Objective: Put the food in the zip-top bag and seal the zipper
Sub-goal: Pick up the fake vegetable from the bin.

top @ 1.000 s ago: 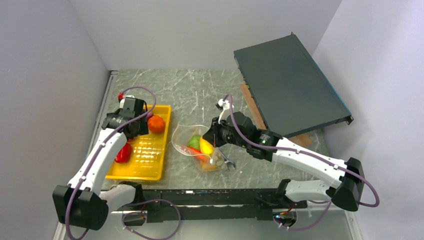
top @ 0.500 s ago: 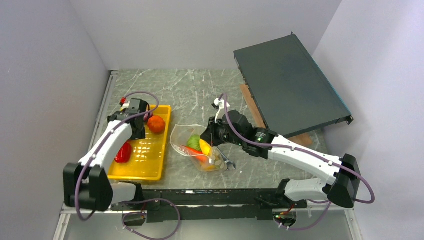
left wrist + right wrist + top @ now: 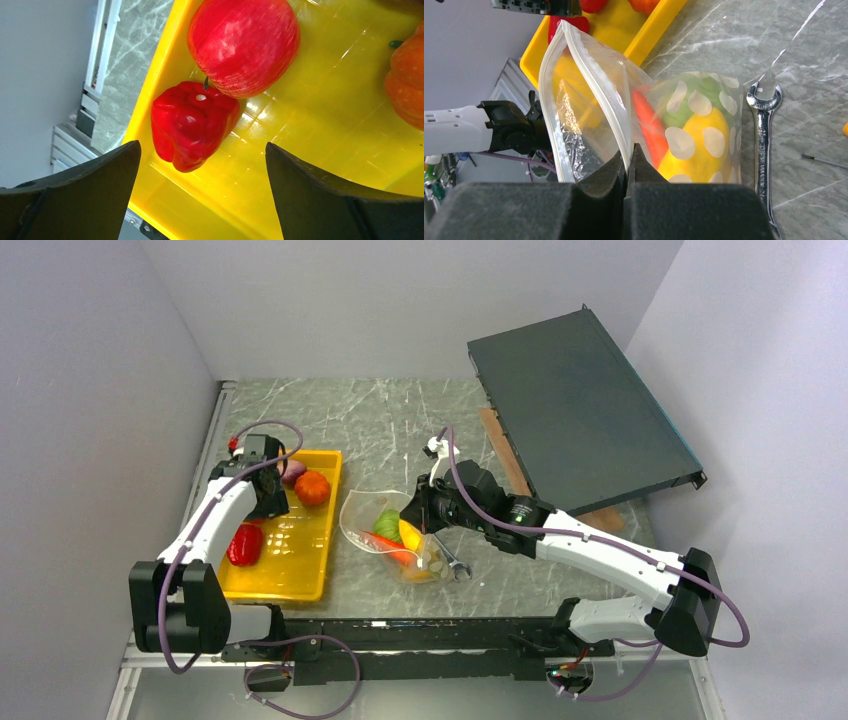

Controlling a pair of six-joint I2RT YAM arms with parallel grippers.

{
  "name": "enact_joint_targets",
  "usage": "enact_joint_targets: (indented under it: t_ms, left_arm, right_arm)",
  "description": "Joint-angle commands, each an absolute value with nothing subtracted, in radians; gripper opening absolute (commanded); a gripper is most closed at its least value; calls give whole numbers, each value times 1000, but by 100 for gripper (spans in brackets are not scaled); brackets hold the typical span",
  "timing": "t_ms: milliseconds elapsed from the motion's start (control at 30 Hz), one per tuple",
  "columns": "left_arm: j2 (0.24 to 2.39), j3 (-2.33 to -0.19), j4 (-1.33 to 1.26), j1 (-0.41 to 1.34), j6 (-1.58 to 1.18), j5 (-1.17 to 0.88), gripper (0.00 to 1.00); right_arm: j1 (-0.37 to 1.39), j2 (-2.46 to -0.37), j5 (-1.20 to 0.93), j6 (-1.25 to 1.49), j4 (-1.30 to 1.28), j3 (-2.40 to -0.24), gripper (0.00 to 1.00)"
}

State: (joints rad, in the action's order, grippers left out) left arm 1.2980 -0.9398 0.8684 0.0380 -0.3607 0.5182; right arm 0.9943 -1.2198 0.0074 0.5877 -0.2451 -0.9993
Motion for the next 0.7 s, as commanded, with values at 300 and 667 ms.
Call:
enact_joint_targets:
  t_ms: [300,667]
  left_arm:
    - [1393,-908,899,10,-540,538,100]
    - [1440,-909,876,-92,-517,520,100]
  right_arm:
    - [991,-1195,-36,610,-220,-1031,0]
    - [991,-1215,-55,615,-221,-1047,0]
